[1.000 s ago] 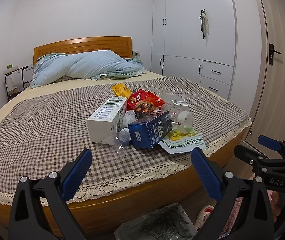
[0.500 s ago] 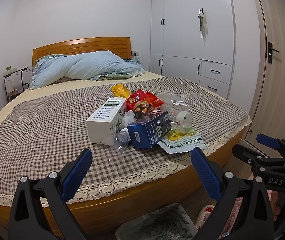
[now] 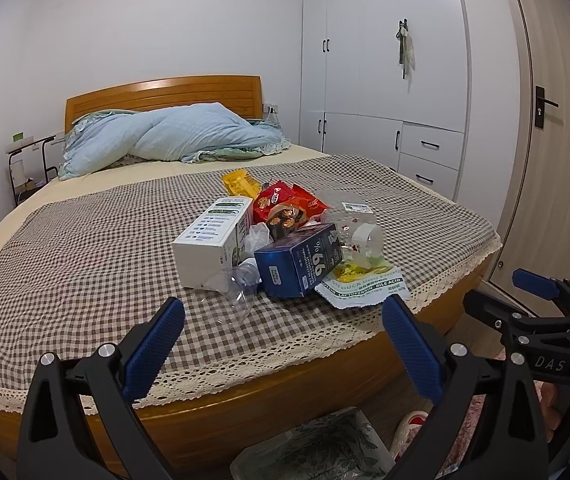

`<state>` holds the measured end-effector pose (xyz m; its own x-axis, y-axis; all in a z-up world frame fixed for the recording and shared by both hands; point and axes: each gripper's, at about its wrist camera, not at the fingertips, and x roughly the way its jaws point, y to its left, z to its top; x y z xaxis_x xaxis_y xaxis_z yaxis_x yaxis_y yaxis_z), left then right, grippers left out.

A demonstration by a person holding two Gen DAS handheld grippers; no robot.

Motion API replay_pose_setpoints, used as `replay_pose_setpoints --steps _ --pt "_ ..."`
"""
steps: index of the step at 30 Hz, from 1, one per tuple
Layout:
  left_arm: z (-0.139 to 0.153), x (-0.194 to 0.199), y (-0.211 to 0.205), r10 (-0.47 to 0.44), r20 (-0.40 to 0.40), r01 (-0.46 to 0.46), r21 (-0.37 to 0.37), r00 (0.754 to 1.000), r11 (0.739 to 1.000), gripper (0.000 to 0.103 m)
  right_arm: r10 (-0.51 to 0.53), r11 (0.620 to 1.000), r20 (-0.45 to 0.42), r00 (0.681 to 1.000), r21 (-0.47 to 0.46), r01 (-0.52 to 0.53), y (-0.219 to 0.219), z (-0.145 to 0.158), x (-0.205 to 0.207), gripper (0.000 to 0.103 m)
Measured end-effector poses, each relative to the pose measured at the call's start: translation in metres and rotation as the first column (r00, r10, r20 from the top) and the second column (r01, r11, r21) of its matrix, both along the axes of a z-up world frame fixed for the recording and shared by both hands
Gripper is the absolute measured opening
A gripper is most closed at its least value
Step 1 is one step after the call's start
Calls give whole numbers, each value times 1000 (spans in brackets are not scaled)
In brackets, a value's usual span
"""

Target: Collect trash

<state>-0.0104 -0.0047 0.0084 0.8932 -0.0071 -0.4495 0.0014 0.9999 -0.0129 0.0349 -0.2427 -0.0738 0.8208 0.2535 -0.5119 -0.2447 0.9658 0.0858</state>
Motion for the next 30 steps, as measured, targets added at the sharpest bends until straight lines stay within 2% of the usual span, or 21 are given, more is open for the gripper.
replay_pose_setpoints --steps 16,30 --pt "-1 2 0 -1 -5 1 -3 1000 1000 96 -5 1000 -10 1000 5 5 -2 -1 3 97" --pt "-4 24 2 -4 -6 4 -12 1000 1000 96 -19 1000 -7 1000 -6 19 -4 -6 18 97"
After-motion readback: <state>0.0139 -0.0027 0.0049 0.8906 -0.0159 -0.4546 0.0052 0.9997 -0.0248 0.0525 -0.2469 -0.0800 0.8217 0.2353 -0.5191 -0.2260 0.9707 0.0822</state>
